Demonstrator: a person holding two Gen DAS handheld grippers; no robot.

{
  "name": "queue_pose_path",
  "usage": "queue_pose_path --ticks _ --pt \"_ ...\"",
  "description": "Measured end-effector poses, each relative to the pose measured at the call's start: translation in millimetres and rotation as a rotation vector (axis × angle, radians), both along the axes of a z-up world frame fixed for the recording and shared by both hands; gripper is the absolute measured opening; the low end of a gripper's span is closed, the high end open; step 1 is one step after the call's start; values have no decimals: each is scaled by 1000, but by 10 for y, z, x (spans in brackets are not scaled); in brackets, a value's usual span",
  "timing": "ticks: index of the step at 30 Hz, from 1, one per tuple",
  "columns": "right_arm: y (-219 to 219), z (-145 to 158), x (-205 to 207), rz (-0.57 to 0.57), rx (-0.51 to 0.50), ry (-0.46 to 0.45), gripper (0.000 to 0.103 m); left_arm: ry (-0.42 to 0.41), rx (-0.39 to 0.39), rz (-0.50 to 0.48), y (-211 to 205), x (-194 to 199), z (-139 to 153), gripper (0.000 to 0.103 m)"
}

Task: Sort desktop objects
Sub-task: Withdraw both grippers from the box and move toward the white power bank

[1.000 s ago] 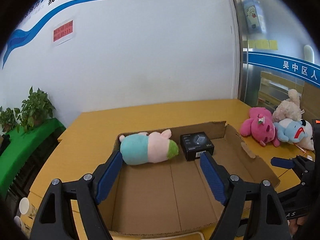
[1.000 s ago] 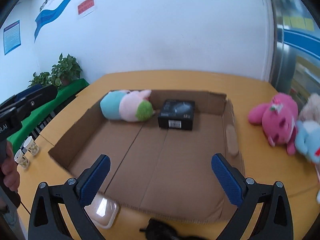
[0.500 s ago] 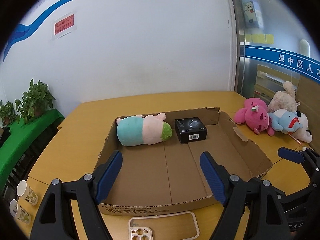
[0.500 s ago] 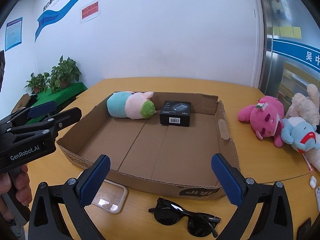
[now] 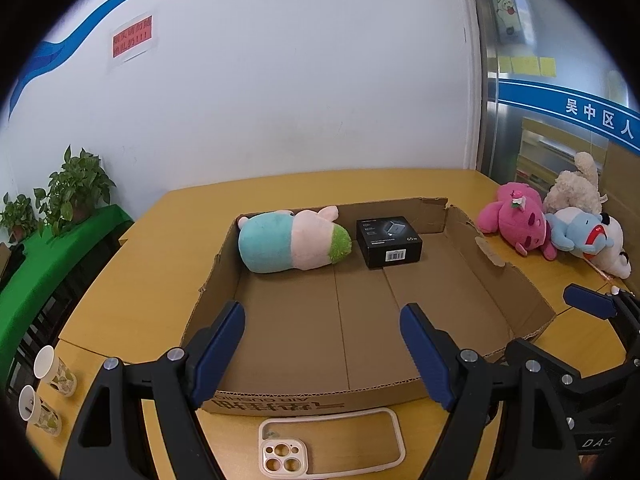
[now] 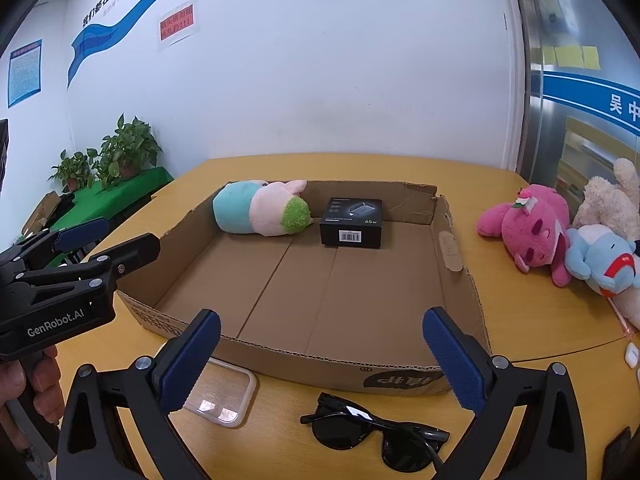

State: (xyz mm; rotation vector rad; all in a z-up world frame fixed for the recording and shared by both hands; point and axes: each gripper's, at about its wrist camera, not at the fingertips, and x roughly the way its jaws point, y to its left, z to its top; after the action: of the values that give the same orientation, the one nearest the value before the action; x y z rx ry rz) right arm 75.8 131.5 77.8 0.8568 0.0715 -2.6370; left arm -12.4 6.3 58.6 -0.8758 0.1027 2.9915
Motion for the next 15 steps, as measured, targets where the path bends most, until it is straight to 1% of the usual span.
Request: queue_pose_path --ticks 4,10,15 --pt "-8 -31 15 -1 0 -4 103 -3 -9 -3 25 6 -18 80" --pt "-16 -42 44 7 -1 -4 103 -6 21 -22 16 50 -36 80" --pt "-18 -44 61 2 0 -5 103 -12 26 -22 0 29 -53 80"
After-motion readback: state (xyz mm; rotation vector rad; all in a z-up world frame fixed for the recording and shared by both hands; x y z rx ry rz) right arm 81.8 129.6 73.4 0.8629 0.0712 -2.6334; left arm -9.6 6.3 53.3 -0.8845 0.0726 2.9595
